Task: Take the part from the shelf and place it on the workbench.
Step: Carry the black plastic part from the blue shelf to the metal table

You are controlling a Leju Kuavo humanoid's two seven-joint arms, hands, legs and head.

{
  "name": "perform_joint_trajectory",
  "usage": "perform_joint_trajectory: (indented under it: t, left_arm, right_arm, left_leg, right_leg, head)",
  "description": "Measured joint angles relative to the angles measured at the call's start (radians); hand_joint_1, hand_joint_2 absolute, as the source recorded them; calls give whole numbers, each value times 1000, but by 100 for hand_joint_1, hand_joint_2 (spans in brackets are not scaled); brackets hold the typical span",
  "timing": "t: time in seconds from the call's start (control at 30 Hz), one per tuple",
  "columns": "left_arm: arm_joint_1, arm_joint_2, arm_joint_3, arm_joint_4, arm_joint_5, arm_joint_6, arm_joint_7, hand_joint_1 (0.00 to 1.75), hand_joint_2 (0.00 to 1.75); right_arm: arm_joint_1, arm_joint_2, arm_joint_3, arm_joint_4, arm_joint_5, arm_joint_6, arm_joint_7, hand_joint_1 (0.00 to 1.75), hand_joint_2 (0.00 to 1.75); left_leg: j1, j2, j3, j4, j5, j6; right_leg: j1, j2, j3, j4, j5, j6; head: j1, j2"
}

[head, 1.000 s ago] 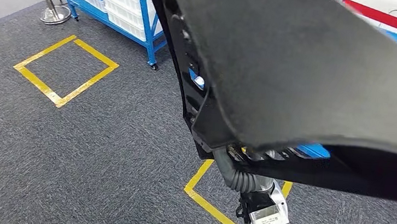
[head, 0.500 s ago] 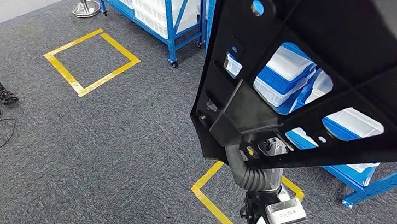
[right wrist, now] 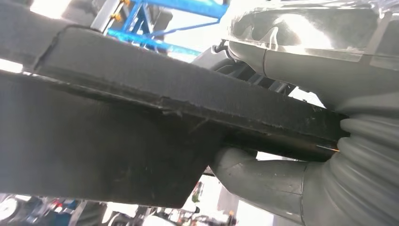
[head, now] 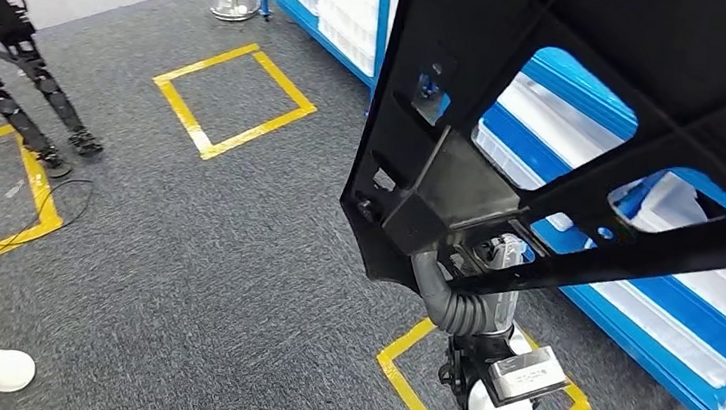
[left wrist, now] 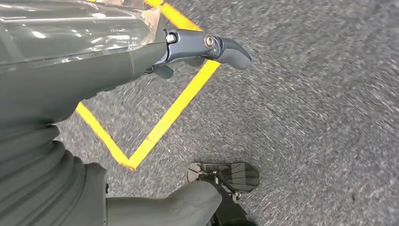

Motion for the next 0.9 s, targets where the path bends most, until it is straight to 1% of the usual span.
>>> perform_joint_trajectory:
  t: [0.03, 0.07, 0.13, 0.17, 0.2, 0.23, 0.27, 0.3, 0.33, 0.37, 0.4, 0.43, 0.47, 0.5, 0.53, 0.57, 0.6, 0.63, 0.67, 0.7, 0.73, 0.77, 0.8, 0.83, 0.87, 0.9]
  left_arm:
    - [1, 1, 1, 0, 0, 4, 1, 0, 175]
    - [3, 1, 2, 0, 1, 8, 1, 0, 175]
    - [8, 1, 6, 0, 1, 14, -2, 0, 175]
    - [10, 1, 9, 0, 0, 18, -3, 0, 175]
    - [10, 1, 11, 0, 0, 21, -4, 0, 175]
    - [9, 0, 13, 0, -1, 23, -5, 0, 175]
    - [7, 0, 15, 0, -2, 24, -5, 0, 175]
    - [5, 0, 16, 0, -2, 25, -5, 0, 175]
    - [5, 0, 17, 0, -3, 25, -5, 0, 175]
    - [6, 0, 17, 1, -3, 26, -4, 0, 175]
    - [8, 0, 18, 1, -4, 27, -3, 0, 175]
    - [9, 0, 18, 1, -6, 30, -2, 0, 175]
    - [10, 0, 19, 1, -7, 32, -1, 0, 175]
    - [9, 0, 19, 1, -9, 35, -1, 0, 175]
    - [6, 0, 18, 1, -12, 37, -1, 0, 175]
    - [4, 0, 18, 0, -14, 38, -1, 0, 175]
    - [3, 1, 18, 0, -16, 39, -1, 0, 175]
    - [2, 1, 18, 0, -18, 41, -1, 0, 175]
    - [4, 1, 18, 0, -18, 42, -4, 0, 175]
    - [5, 1, 19, 0, -16, 43, -7, 0, 175]
    - [6, 1, 20, 0, -13, 43, -13, 0, 175]
    - [6, 0, 21, 0, -9, 43, -19, 0, 175]
    - [5, 0, 23, 0, -6, 43, -24, 0, 175]
    - [5, -1, 24, 0, -4, 43, -29, 0, 175]
    - [5, -1, 25, 0, -2, 43, -32, 0, 175]
    - [7, -1, 26, 0, -1, 44, -34, 0, 175]
  right_arm:
    - [-2, 0, 0, 4, 0, 1, -4, 175, 175]
    - [-4, 1, 0, 7, 0, 2, -6, 175, 175]
    - [-11, 4, 1, 13, -1, 4, -8, 175, 175]
    - [-16, 6, 2, 16, -1, 4, -9, 175, 175]
    - [-20, 9, 3, 18, -1, 5, -9, 175, 175]
    - [-24, 10, 4, 19, -1, 6, -9, 175, 175]
    - [-25, 11, 4, 21, -2, 6, -9, 175, 175]
    - [-26, 11, 4, 23, -2, 6, -9, 175, 175]
    - [-26, 11, 4, 25, -3, 6, -8, 175, 175]
    - [-27, 11, 4, 29, -4, 6, -8, 175, 175]
    - [-28, 11, 4, 33, -6, 6, -8, 175, 175]
    - [-30, 11, 4, 36, -8, 6, -8, 175, 175]
    - [-32, 11, 4, 39, -11, 6, -9, 175, 175]
    - [-35, 11, 4, 42, -14, 5, -10, 175, 175]
    - [-36, 10, 4, 44, -16, 3, -12, 175, 175]
    - [-37, 9, 4, 46, -19, 1, -14, 175, 175]
    - [-37, 8, 4, 48, -21, -3, -16, 175, 175]
    - [-36, 8, 4, 49, -23, -6, -19, 175, 175]
    - [-36, 7, 4, 51, -26, -10, -22, 175, 175]
    - [-35, 7, 4, 52, -29, -13, -24, 175, 175]
    - [-34, 6, 4, 52, -31, -17, -27, 175, 175]
    - [-32, 4, 4, 53, -34, -20, -29, 175, 175]
    - [-28, 2, 4, 54, -35, -22, -30, 175, 175]
    - [-23, -1, 3, 55, -36, -24, -30, 175, 175]
    - [-18, -4, 3, 56, -36, -25, -31, 175, 175]
    - [-14, -6, 3, 57, -36, -25, -32, 175, 175]
  left_leg:
    - [1, -9, -8, 9, -4, -8]
    - [1, -16, -14, 14, -5, -14]
    - [5, -22, -22, 16, -3, -22]
    - [7, -9, -26, 24, -7, -25]
    - [8, 14, -37, 49, -20, -29]
    - [9, 41, -58, 91, -42, -32]
    - [8, 66, -88, 149, -68, -34]
    - [9, 80, -122, 212, -94, -36]
    - [9, 85, -149, 260, -109, -36]
    - [9, 87, -163, 281, -108, -34]
    - [8, 89, -159, 269, -93, -29]
    - [5, 93, -137, 224, -65, -21]
    - [-2, 111, -103, 157, -37, -9]
    - [-9, 130, -72, 98, -17, 1]
    - [-17, 145, -50, 54, -6, 10]
    - [-24, 154, -39, 32, -4, 16]
    - [-27, 147, -39, 28, -5, 17]
    - [-29, 136, -35, 20, -2, 21]
    - [-27, 125, -26, 5, 5, 22]
    - [-23, 114, -15, -11, 13, 25]
    - [-19, 104, -4, -27, 21, 27]
    - [-14, 93, 3, -37, 28, 27]
    - [-13, 82, 4, -40, 30, 29]
    - [-12, 68, 4, -40, 31, 29]
    - [-11, 54, 4, -39, 30, 28]
    - [-10, 39, 4, -38, 29, 27]
  right_leg:
    - [-1, 9, 13, -28, 8, -3]
    - [2, 11, 15, -32, 7, -13]
    - [5, -2, 14, -32, 11, -29]
    - [6, -7, 14, -33, 12, -34]
    - [5, -14, 16, -34, 13, -39]
    - [6, -23, 17, -34, 13, -44]
    - [10, -32, 18, -34, 11, -48]
    - [14, -42, 18, -34, 10, -52]
    - [18, -53, 18, -34, 9, -55]
    - [21, -63, 18, -34, 7, -57]
    - [24, -73, 19, -34, 5, -60]
    - [27, -82, 20, -35, 4, -61]
    - [29, -92, 22, -35, 3, -62]
    - [33, -100, 24, -36, 2, -62]
    - [34, -109, 26, -38, 0, -61]
    - [34, -118, 27, -40, -1, -59]
    - [34, -127, 29, -44, -2, -57]
    - [35, -137, 34, -50, -2, -53]
    - [35, -134, 37, -50, -4, -50]
    - [37, -119, 35, -40, -10, -49]
    - [38, -94, 23, -10, -25, -50]
    - [36, -65, -3, 45, -47, -54]
    - [34, -44, -38, 110, -73, -57]
    - [32, -34, -74, 174, -94, -57]
    - [29, -31, -99, 213, -102, -52]
    - [25, -30, -105, 212, -92, -42]
  head:
    - [0, 0]
    - [1, 0]
    - [1, 0]
    - [0, 0]
    - [-3, 0]
    - [-5, 0]
    - [-8, 0]
    - [-9, 0]
    - [-9, 0]
    - [-9, 0]
    - [-9, 0]
    - [-9, 0]
    - [-9, 0]
    - [-8, 0]
    - [-8, 0]
    - [-8, 0]
    - [-8, 0]
    - [-9, 0]
    - [-7, 0]
    - [-6, 0]
    - [-4, 0]
    - [-2, 0]
    - [-1, 0]
    - [0, 0]
    - [1, 0]
    - [1, 0]
